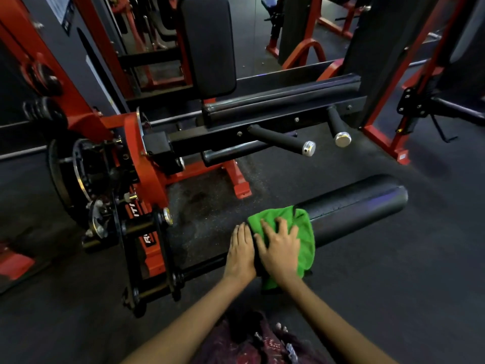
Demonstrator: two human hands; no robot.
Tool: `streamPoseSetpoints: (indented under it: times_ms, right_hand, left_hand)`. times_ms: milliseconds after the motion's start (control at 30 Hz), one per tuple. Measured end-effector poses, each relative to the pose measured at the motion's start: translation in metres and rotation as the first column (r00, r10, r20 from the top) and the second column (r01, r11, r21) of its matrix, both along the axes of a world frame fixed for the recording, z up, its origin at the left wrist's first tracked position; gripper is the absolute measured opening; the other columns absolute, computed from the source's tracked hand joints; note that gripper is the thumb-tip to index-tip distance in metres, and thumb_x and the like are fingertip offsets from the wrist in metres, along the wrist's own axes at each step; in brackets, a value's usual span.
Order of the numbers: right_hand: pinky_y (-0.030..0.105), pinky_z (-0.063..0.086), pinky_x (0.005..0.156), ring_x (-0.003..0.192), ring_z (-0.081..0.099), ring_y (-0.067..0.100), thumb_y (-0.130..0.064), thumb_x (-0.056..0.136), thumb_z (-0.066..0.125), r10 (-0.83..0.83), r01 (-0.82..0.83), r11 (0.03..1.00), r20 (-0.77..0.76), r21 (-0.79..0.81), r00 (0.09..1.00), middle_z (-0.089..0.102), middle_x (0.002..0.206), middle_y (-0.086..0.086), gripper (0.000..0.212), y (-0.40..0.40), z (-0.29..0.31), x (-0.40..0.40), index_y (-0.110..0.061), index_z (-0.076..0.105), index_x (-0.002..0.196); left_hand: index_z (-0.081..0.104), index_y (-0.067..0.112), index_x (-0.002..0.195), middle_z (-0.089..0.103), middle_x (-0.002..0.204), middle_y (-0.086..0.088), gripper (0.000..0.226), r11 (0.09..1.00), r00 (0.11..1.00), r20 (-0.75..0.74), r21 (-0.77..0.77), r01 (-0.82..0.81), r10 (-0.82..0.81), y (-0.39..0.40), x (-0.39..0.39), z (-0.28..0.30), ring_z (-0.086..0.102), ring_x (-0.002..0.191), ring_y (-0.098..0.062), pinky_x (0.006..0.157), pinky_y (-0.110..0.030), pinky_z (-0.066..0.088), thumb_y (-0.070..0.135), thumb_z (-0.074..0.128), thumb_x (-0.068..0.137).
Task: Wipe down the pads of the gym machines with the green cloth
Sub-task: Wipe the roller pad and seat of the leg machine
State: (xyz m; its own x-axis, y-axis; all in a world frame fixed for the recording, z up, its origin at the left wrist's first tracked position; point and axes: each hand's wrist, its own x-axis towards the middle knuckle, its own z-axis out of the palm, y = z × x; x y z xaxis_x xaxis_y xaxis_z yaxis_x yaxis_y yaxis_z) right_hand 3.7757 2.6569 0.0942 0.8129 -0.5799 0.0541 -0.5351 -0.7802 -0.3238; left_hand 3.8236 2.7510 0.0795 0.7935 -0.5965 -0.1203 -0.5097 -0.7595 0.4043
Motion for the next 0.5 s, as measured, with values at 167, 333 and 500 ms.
streamPoseSetpoints:
  times_ms: [167,333,500]
  right_hand:
    - [0.041,0.049,0.064,0.088,0.056,0.035,-0.056,0.084,0.039,0.148,-0.154,0.982,-0.058,-0.111,0.987,0.062,0.117,0.006,0.047,-0.019,0.002,-0.002,-0.034,0.067,0.115]
    - [0.059,0.02,0.106,0.14,0.013,0.039,-0.068,0.085,0.045,-0.176,0.183,0.982,-0.154,0.034,0.972,0.025,0.154,0.001,0.057,-0.095,0.011,-0.004,-0.046,0.043,0.137]
    - [0.051,0.031,0.1,0.129,0.027,0.038,-0.06,0.089,0.046,-0.134,0.133,0.991,-0.168,-0.015,0.977,0.029,0.149,0.004,0.055,-0.061,0.013,0.009,-0.038,0.045,0.139]
  left_hand:
    - [0.001,-0.005,0.148,-0.001,0.158,-0.014,0.106,0.996,0.991,-0.096,-0.027,0.089,-0.091,0.007,0.005,-0.008,-0.002,0.147,-0.029,0.117,-0.028,-0.005,0.03,0.072,0.078]
    - [0.006,0.007,0.15,0.009,0.157,-0.008,0.125,0.989,0.97,-0.233,-0.145,0.029,-0.062,0.017,0.03,-0.004,0.005,0.145,-0.019,0.115,-0.023,0.002,0.049,0.084,0.062]
    - [0.005,0.005,0.151,0.012,0.157,-0.009,0.132,1.0,0.948,-0.317,0.011,0.007,-0.003,0.016,0.035,-0.003,0.011,0.145,-0.023,0.12,-0.037,0.01,0.056,0.083,0.057]
